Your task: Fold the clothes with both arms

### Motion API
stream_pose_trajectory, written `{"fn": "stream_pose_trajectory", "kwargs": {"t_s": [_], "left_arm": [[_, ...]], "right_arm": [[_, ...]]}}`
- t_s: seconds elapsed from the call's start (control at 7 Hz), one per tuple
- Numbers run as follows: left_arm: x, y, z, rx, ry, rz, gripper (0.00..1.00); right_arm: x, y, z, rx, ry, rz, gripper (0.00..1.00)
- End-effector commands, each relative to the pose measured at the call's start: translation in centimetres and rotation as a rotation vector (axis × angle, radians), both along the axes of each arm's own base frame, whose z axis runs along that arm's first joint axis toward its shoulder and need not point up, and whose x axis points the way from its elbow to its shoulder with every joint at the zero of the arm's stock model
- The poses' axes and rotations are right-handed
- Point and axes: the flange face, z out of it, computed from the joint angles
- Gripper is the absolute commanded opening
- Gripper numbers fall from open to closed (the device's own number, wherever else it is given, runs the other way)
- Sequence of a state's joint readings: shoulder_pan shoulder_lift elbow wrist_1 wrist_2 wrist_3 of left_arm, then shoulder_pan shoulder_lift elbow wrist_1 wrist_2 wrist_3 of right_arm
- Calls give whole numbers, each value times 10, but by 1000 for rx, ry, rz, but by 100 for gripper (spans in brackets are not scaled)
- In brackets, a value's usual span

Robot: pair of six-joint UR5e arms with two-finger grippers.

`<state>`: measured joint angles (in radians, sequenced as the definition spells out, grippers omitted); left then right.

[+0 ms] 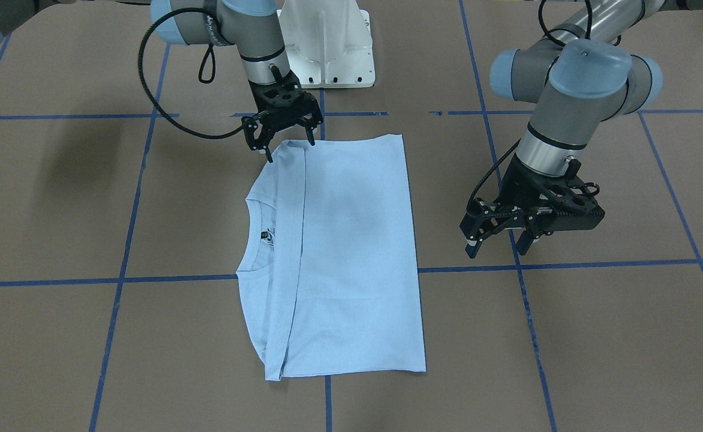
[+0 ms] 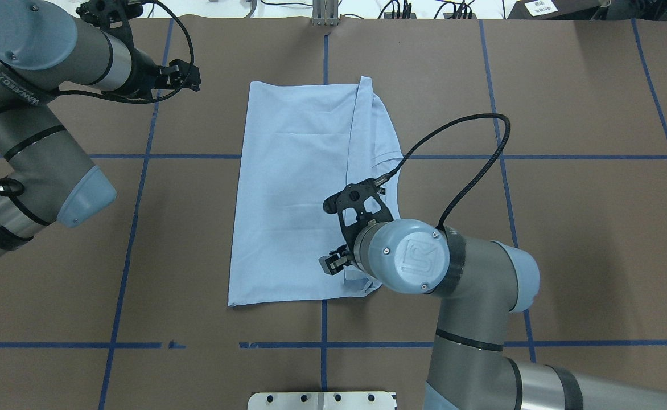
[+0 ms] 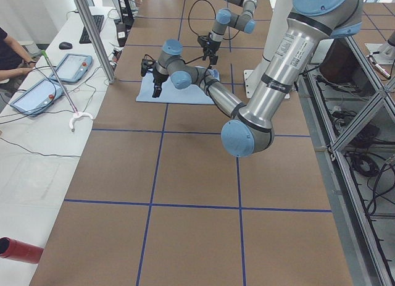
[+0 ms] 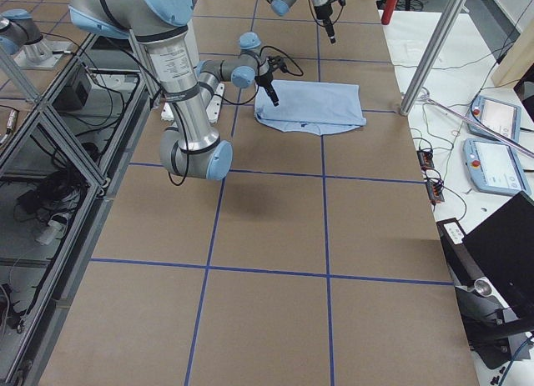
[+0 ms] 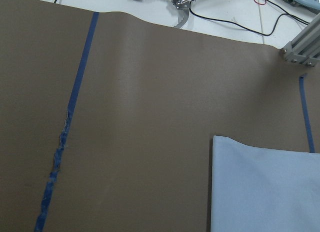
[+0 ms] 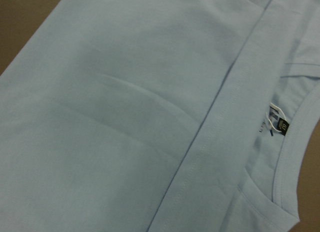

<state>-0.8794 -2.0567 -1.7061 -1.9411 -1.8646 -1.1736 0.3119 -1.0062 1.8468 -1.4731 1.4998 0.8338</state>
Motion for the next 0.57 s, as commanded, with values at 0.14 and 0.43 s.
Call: {"fn": "stream_pose_trajectory", "kwargs": {"t_s": [0.14,0.43], "left_arm": [[-6,11,4,-15,4,16,100],[-5,13,5,-17,5,18,100]], "right_arm": [[-43,4,6,222,64,-124,81],[-43,4,10,295,102,-194,67]]}}
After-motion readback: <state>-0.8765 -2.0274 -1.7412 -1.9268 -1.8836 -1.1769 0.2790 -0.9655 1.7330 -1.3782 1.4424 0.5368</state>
